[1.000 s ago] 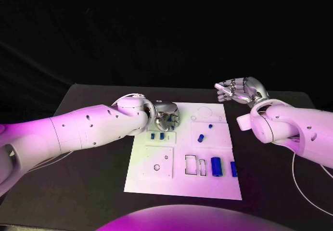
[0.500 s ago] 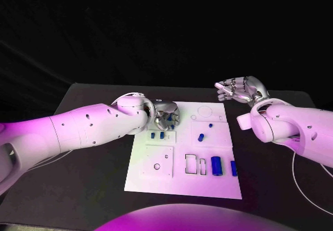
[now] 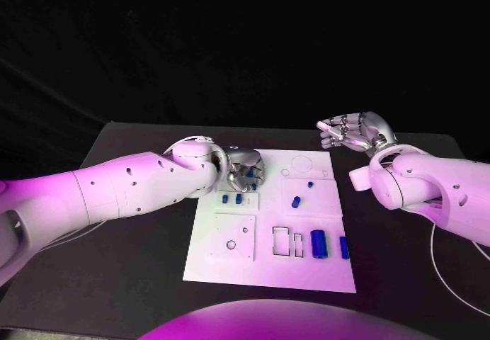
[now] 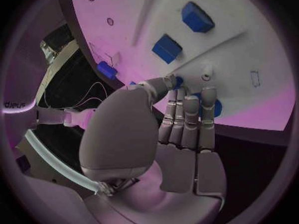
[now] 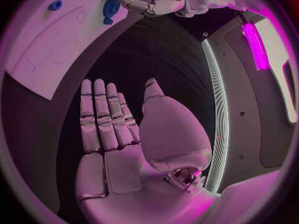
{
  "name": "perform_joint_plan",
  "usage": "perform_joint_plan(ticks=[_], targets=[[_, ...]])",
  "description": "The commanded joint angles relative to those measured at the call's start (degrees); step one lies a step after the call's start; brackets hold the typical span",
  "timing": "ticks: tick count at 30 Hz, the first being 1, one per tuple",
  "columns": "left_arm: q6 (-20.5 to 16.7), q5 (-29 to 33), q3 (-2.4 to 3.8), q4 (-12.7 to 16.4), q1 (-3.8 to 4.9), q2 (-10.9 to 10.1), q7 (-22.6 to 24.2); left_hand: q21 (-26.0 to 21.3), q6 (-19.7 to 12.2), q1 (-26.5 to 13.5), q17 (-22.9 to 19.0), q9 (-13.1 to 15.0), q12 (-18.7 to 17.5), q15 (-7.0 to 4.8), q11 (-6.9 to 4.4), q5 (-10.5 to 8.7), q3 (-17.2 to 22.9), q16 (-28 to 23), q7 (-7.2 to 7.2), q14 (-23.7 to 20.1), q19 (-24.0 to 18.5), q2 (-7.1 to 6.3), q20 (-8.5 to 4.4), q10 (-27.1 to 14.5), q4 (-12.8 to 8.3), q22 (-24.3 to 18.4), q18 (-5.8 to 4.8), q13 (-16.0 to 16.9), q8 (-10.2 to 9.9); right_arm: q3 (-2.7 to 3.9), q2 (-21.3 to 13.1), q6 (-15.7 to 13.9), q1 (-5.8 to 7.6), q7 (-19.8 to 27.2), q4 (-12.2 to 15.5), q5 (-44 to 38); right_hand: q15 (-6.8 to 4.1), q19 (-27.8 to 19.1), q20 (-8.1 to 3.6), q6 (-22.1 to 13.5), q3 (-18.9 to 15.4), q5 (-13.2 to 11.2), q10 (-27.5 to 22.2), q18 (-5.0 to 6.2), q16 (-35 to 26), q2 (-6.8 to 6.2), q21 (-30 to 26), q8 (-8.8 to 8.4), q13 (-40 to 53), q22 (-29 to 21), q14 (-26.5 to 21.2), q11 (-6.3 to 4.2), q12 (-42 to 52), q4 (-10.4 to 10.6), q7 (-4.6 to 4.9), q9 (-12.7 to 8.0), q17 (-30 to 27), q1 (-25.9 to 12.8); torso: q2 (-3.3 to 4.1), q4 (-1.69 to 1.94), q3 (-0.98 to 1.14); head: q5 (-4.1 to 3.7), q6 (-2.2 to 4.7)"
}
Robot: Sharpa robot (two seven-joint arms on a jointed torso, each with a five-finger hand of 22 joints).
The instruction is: Assemble the parts on the task board
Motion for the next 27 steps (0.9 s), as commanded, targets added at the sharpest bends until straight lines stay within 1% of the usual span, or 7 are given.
perform_joint_plan(ticks=[1, 9, 17, 25, 27], targets=[[1.55, -1.25, -0.35, -0.34, -0.34, -0.14, -1.63, 0.57, 1.41, -0.20, 0.66, 0.33, 0.62, -0.23, -0.48, -0.15, 0.09, 0.49, -0.49, 0.77, 0.83, 1.01, -0.19, 1.20, -0.25, 0.78, -0.51, 0.70, 0.45, 0.01, 0.05, 0.92, -0.03, 0.40, 0.02, -0.51, -0.14, -0.08, 0.11, 0.44, -0.36, 0.08, -0.35, 0.73, -0.35, -0.01, -0.16, -0.17, -0.08, -0.09, 0.05, -0.04, 0.23, -0.01, 1.17, -0.06, -0.07, 0.53, 0.02, 0.02, 0.01, 0.00, 0.00], [1.67, -1.34, -0.37, -0.38, -0.35, -0.15, -1.77, 1.48, 3.05, -0.26, 1.70, 0.85, 1.07, -0.87, -1.22, -0.16, 0.58, 1.12, -0.83, 1.84, 2.12, 1.79, -0.73, 2.90, -0.48, 2.08, -0.77, 0.97, 0.54, 0.01, 0.06, 0.98, -0.03, 0.44, 0.01, -0.51, -0.15, -0.07, 0.10, 0.45, -0.38, 0.08, -0.35, 0.73, -0.35, 0.01, -0.16, -0.17, -0.08, -0.11, 0.06, -0.04, 0.24, 0.00, 1.17, -0.06, -0.07, 0.53, -0.01, -0.01, 0.00, 0.07, -0.06], [1.64, -1.71, -0.38, -0.53, -0.35, -0.15, -2.02, 1.84, 3.19, 0.12, 2.19, 0.93, 0.88, -1.04, -1.34, -0.15, 0.88, 1.27, -0.71, 2.22, 2.59, 1.96, -0.94, 3.04, -0.88, 2.60, -0.87, 0.93, 0.31, 0.01, 0.06, 1.00, -0.03, 0.46, -0.01, -0.51, -0.16, -0.06, 0.10, 0.48, -0.40, 0.08, -0.33, 0.73, -0.34, 0.07, -0.15, -0.16, -0.07, -0.12, 0.09, -0.05, 0.25, 0.02, 1.16, -0.06, -0.08, 0.54, 0.02, -0.01, 0.01, 0.07, -0.08], [0.65, -1.55, -0.39, -0.47, -0.35, -0.13, -1.39, 3.02, 3.51, -0.13, 3.65, 1.12, 0.75, -1.30, -1.62, -0.19, 1.05, 1.82, -0.58, 3.67, 4.44, 2.38, -1.20, 4.31, -0.93, 4.47, -1.31, 0.95, -0.21, 0.01, 0.07, 1.01, -0.03, 0.48, -0.01, -0.51, -0.17, -0.04, 0.09, 0.52, -0.44, 0.09, -0.30, 0.73, -0.32, 0.18, -0.14, -0.15, -0.07, -0.15, 0.12, -0.07, 0.28, 0.05, 1.14, -0.06, -0.09, 0.54, 0.02, -0.02, 0.04, 0.12, 0.01], [0.03, -1.34, -0.39, -0.39, -0.35, -0.16, -1.05, 3.55, 4.36, -0.79, 4.64, 1.46, 0.45, -1.54, -1.91, -0.22, 0.86, 2.16, -0.80, 4.67, 5.39, 2.53, -1.34, 5.23, -0.63, 5.37, -1.52, 0.90, -0.24, 0.01, 0.08, 1.01, -0.03, 0.49, -0.01, -0.51, -0.17, -0.04, 0.09, 0.53, -0.45, 0.09, -0.30, 0.73, -0.32, 0.20, -0.13, -0.14, -0.07, -0.16, 0.13, -0.07, 0.28, 0.06, 1.14, -0.06, -0.09, 0.53, 0.01, -0.03, 0.04, 0.15, 0.02]])
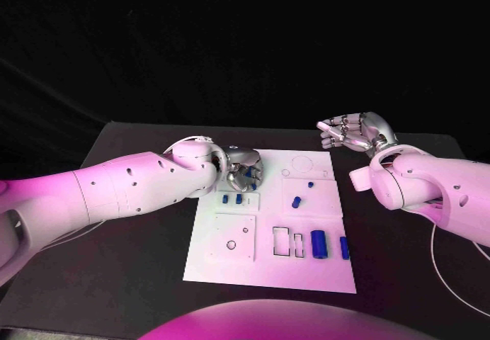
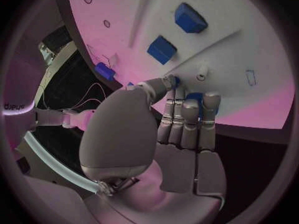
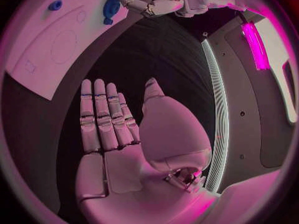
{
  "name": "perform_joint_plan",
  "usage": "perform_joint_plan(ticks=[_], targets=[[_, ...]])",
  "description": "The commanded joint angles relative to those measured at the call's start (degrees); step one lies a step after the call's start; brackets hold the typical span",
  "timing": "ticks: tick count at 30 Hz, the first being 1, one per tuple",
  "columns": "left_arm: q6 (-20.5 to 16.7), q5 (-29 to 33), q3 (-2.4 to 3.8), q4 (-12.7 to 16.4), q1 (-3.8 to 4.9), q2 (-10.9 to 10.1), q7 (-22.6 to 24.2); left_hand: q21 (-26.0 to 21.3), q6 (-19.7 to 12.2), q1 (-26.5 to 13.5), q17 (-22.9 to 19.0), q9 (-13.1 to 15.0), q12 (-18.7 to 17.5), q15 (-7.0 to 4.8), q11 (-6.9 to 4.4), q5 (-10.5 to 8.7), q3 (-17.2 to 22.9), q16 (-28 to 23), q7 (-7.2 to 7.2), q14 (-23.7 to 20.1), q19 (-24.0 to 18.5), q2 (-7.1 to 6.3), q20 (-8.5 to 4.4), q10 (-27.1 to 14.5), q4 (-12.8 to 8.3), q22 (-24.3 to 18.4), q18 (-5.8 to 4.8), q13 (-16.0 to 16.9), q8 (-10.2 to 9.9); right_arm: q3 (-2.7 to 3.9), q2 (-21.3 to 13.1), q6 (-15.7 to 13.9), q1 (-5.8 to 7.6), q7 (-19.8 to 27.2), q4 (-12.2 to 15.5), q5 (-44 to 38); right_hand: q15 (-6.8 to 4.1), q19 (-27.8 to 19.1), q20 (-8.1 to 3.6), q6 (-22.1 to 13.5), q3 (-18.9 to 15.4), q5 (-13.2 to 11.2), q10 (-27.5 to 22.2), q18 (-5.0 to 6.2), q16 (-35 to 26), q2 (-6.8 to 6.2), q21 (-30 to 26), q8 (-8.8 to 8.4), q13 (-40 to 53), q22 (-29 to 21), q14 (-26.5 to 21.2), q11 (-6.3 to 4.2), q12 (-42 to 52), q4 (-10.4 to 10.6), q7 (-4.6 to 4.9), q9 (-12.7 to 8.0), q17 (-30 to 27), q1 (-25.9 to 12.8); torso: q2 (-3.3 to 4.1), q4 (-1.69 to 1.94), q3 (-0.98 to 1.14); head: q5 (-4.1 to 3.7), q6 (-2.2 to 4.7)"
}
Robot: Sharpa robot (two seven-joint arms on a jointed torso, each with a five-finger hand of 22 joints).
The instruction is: Assemble the parts on the task board
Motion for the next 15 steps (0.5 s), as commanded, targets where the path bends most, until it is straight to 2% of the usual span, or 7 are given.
perform_joint_plan(ticks=[1, 9, 15], targets=[[0.04, -0.52, -0.31, -0.13, -0.35, -0.15, -0.43, 0.52, 0.74, -0.50, 0.80, 0.22, -0.49, -0.15, -0.19, -0.22, -0.04, 0.39, -0.12, 0.91, 0.88, 0.52, -0.12, 0.79, 0.27, 0.74, -0.63, -0.05, -0.23, 0.01, 0.07, 0.89, -0.02, 0.47, 0.03, -0.51, -0.17, -0.03, 0.09, 0.54, -0.31, 0.09, -0.29, 0.73, -0.32, 0.24, -0.13, -0.14, -0.07, -0.11, 0.14, -0.08, 0.29, -0.08, 1.13, -0.07, -0.10, 0.53, 0.00, -0.02, 0.02, 0.07, 0.06], [-2.37, 0.63, -0.25, 0.73, -0.61, -0.93, 0.46, 1.04, 1.25, -1.01, 1.92, 0.51, -0.85, -0.36, -0.43, -0.22, -0.27, 0.74, -0.24, 1.97, 1.95, 0.46, -0.30, 1.65, 0.43, 1.67, -0.86, -0.08, -0.48, 0.01, 0.17, 0.92, -0.03, 0.50, -0.04, -0.51, -0.17, -0.03, 0.09, 0.54, -0.31, 0.09, -0.29, 0.73, -0.32, 0.24, -0.13, -0.14, -0.07, -0.11, 0.14, -0.08, 0.29, -0.08, 1.13, -0.07, -0.10, 0.53, 0.00, 0.00, -0.01, 0.10, 0.34], [-3.75, 1.72, 0.24, 2.34, -0.73, -2.34, 0.75, 1.03, 1.31, -1.12, 2.01, 0.55, -0.92, -0.38, -0.44, -0.22, -0.32, 0.78, -0.26, 2.08, 1.94, 0.42, -0.32, 1.72, 0.47, 1.63, -0.85, -0.09, -0.52, 0.01, 0.16, 0.96, -0.03, 0.51, -0.08, -0.51, -0.18, -0.02, 0.08, 0.57, -0.38, 0.08, -0.27, 0.73, -0.31, 0.36, -0.12, -0.13, -0.07, -0.14, 0.16, -0.09, 0.31, -0.03, 1.12, -0.07, -0.12, 0.47, -0.01, 0.02, -0.02, 0.11, 0.51]])
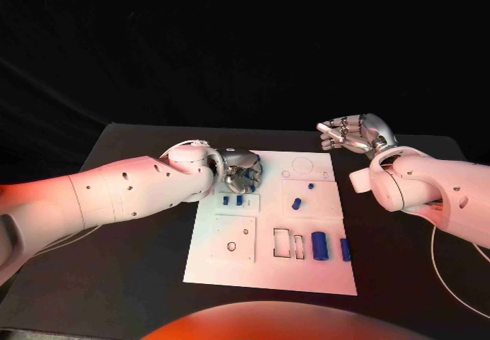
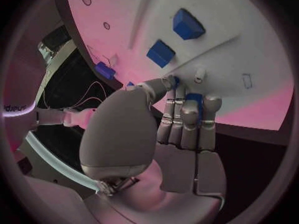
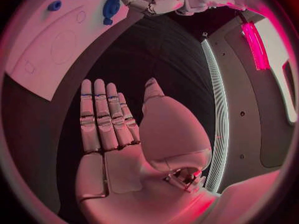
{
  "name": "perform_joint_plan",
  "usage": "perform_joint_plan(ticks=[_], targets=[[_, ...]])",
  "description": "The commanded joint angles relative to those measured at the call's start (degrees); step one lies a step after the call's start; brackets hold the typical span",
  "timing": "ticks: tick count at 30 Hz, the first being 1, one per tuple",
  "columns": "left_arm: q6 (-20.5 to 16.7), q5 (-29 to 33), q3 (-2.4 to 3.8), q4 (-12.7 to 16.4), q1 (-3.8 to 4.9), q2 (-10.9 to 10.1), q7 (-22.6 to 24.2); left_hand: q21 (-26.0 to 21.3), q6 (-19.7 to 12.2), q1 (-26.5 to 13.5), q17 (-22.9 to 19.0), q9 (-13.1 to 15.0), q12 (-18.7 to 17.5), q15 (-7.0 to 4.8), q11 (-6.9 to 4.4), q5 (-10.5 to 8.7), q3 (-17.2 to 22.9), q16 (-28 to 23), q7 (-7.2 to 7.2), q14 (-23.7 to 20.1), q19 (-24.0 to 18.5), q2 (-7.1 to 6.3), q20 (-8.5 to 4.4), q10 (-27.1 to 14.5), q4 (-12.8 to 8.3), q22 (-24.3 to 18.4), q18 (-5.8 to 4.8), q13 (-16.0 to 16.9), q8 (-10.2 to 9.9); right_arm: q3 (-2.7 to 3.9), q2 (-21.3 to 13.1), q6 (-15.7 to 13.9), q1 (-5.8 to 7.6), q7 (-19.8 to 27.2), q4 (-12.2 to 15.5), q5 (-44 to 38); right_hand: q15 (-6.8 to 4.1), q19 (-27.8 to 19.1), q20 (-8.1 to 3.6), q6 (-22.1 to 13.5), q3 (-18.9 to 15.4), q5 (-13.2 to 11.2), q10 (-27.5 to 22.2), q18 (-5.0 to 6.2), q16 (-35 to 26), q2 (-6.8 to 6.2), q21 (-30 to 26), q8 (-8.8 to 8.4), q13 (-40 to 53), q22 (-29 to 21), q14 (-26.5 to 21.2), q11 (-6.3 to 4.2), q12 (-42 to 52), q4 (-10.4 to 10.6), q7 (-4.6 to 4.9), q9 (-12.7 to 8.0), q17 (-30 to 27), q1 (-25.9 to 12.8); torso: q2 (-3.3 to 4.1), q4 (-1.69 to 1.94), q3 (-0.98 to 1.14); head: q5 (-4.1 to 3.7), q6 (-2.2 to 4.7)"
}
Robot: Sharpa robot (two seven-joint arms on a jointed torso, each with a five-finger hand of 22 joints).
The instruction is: Assemble the parts on the task board
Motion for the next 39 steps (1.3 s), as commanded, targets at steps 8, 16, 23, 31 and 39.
perform_joint_plan(ticks=[8, 16, 23, 31, 39], targets=[[-2.02, 2.81, 1.60, 4.18, -0.08, -3.24, 0.15, 0.01, 0.43, -0.56, 0.17, 0.11, -0.48, 0.07, -0.20, -0.15, -0.18, 0.25, -0.12, 0.60, 0.20, -0.50, -0.14, 0.39, 0.16, -0.38, -0.75, -0.02, -0.38, 0.01, 0.00, 0.94, -0.03, 0.51, -0.06, -0.54, -0.18, -0.02, 0.08, 0.35, -0.38, 0.08, -0.27, 0.74, -0.32, 0.32, -0.12, -0.13, -0.07, -0.09, 0.16, -0.09, 0.31, -0.03, 0.90, -0.07, -0.06, 0.43, -0.10, 0.09, 0.02, 0.07, 0.33], [-2.22, 3.55, 2.59, 6.78, -0.07, -6.24, -0.57, 0.04, 0.38, -0.63, 0.26, 0.13, -0.65, 0.08, -0.16, -0.15, -0.21, 0.26, -0.10, 0.67, 0.31, -0.67, -0.16, 0.37, 0.14, -0.30, -0.78, -0.06, -0.52, 0.01, -0.08, 0.96, -0.04, 0.52, -0.10, -0.56, -0.18, -0.02, 0.08, 0.35, -0.38, 0.08, -0.27, 0.74, -0.32, 0.32, -0.12, -0.13, -0.07, -0.09, 0.16, -0.09, 0.31, -0.03, 0.90, -0.07, -0.06, 0.43, -0.08, 0.06, 0.02, 0.20, 0.55], [-1.60, 3.90, 2.71, 6.70, -0.10, -7.57, -1.11, 0.04, 0.37, -0.64, 0.21, 0.14, -0.69, 0.09, -0.16, -0.15, -0.22, 0.25, -0.10, 0.65, 0.30, -0.72, -0.17, 0.37, 0.13, -0.31, -0.78, -0.07, -0.56, 0.01, -0.16, 1.00, -0.05, 0.49, -0.10, -0.56, -0.19, 0.00, 0.08, 0.38, -0.50, 0.08, -0.27, 0.73, -0.32, 0.45, -0.11, -0.12, -0.08, -0.14, 0.18, -0.10, 0.33, -0.02, 0.88, -0.08, -0.09, 0.38, -0.03, 0.04, 0.03, 0.26, 0.61], [-1.37, 3.54, 2.70, 5.35, -0.38, -7.94, -1.41, 0.06, 0.36, -0.62, 0.12, 0.15, -0.76, 0.09, -0.16, -0.16, -0.21, 0.23, -0.11, 0.63, 0.37, -0.78, -0.18, 0.39, 0.09, -0.25, -0.79, -0.08, -0.62, 0.01, -0.16, 0.99, -0.06, 0.47, -0.10, -0.60, -0.19, 0.00, 0.08, 0.38, -0.50, 0.08, -0.27, 0.73, -0.32, 0.45, -0.11, -0.12, -0.08, -0.14, 0.18, -0.10, 0.33, -0.02, 0.88, -0.08, -0.09, 0.38, 0.01, 0.01, -0.04, 0.39, 0.61], [-0.79, 3.55, 2.70, 4.15, -0.83, -7.73, -1.09, 0.03, 0.34, -0.58, 0.03, 0.18, -0.87, 0.09, -0.16, -0.16, -0.21, 0.20, -0.11, 0.60, 0.35, -0.93, -0.20, 0.44, 0.01, -0.29, -0.79, -0.10, -0.74, 0.01, -0.17, 0.98, -0.09, 0.47, -0.12, -0.66, -0.19, 0.00, 0.08, 0.38, -0.50, 0.08, -0.27, 0.73, -0.32, 0.45, -0.11, -0.12, -0.08, -0.14, 0.18, -0.10, 0.33, -0.02, 0.88, -0.08, -0.09, 0.38, 0.03, 0.01, -0.03, 0.43, 0.54]])
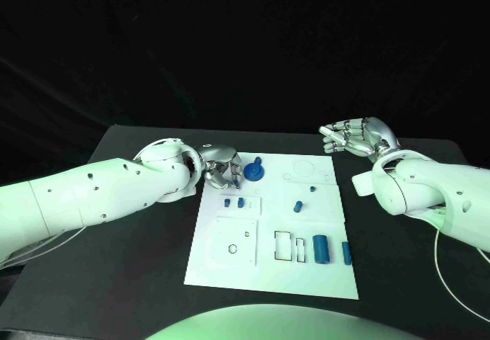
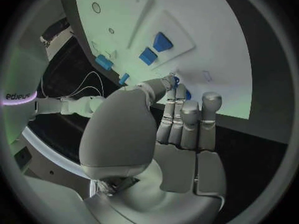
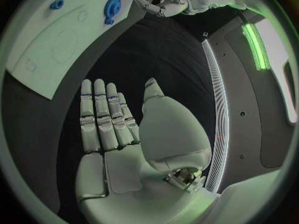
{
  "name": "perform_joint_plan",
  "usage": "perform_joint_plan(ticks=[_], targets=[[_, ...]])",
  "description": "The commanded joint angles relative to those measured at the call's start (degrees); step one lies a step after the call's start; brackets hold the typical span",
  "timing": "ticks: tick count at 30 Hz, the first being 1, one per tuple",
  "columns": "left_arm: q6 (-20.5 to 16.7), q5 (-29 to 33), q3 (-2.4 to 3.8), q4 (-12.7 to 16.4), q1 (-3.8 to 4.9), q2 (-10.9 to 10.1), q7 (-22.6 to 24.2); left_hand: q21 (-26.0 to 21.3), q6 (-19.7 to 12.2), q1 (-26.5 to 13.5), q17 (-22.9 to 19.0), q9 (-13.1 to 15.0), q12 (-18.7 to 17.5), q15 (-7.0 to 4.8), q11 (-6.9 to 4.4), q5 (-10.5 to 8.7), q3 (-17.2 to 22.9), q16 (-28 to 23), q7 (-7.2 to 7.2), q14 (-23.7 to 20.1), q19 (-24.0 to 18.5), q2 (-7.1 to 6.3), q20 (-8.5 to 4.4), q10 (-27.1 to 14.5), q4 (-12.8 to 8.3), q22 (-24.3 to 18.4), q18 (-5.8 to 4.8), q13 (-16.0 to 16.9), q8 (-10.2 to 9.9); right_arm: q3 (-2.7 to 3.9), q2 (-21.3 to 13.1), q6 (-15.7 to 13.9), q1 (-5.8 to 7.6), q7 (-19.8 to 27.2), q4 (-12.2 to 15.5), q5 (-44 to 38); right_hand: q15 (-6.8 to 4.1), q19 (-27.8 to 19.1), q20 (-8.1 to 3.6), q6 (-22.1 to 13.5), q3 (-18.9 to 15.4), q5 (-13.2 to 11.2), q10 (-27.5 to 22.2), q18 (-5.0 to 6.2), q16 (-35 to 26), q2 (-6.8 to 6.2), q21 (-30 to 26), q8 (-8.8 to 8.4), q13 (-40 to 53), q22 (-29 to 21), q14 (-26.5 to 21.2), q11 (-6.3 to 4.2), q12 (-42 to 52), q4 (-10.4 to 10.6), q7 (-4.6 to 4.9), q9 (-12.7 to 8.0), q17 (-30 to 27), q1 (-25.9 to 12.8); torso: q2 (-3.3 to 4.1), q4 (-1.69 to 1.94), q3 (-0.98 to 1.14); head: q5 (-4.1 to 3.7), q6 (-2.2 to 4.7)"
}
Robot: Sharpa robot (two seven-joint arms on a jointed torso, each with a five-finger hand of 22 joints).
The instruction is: Assemble the parts on the task board
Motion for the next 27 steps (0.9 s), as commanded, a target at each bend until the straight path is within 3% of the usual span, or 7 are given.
perform_joint_plan(ticks=[1, 27], targets=[[0.83, 0.40, 0.04, -0.23, -0.17, 0.21, 0.13, 0.03, 0.14, -0.13, -0.05, 0.08, -0.32, -0.12, 0.05, -0.17, -0.22, 0.20, 0.10, 0.41, 0.35, -0.48, -0.20, 0.24, 0.01, 0.00, -0.79, -0.05, -0.20, 0.01, 0.01, 0.86, -0.04, 0.46, 0.02, -0.63, -0.19, 0.00, 0.08, 0.39, -0.35, 0.08, -0.27, 0.73, -0.32, 0.27, -0.11, -0.12, -0.08, -0.05, 0.18, -0.10, 0.33, 0.14, 0.89, -0.10, -0.05, 0.20, 0.01, 0.00, 0.02, 0.01, -0.05], [1.10, 1.57, 0.02, 0.12, -0.71, 0.31, 0.45, 0.17, 0.13, -0.15, -0.31, 0.14, -0.45, -0.12, 0.04, -0.21, -0.18, 0.13, 0.14, 0.34, 0.71, -0.50, -0.22, 0.54, 0.02, 0.35, -0.89, -0.04, -0.43, 0.01, -0.08, 0.81, -0.05, 0.48, 0.05, -0.65, -0.19, 0.00, 0.08, 0.39, -0.35, 0.08, -0.27, 0.73, -0.32, 0.27, -0.11, -0.12, -0.08, -0.05, 0.18, -0.10, 0.33, 0.14, 0.89, -0.10, -0.05, 0.20, 0.02, 0.01, 0.04, 0.00, -0.22]])
